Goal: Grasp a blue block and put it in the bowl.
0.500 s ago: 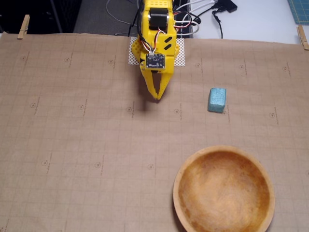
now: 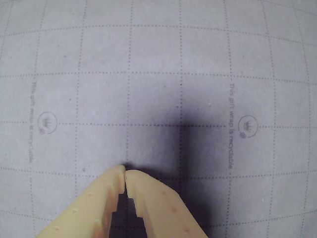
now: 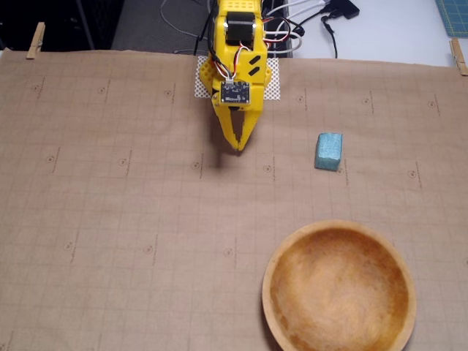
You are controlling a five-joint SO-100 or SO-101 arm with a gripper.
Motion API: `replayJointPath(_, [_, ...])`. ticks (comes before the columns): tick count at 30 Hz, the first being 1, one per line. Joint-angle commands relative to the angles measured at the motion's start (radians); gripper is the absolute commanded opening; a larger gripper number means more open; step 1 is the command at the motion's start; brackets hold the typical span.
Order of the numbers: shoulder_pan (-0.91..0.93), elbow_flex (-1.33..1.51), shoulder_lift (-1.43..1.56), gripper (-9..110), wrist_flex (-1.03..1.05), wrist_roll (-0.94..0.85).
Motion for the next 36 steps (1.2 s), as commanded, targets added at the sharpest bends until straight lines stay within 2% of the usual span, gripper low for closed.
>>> replayJointPath(1, [0.003,-0.017,0.003,-3,0.002,-0.006])
replayJointPath(30, [-0.052,-0.021,0.009,-3,-0.008,-0.005])
replayJointPath(36, [-0.061,-0.170,0.008,-3,-0.008,-0.005])
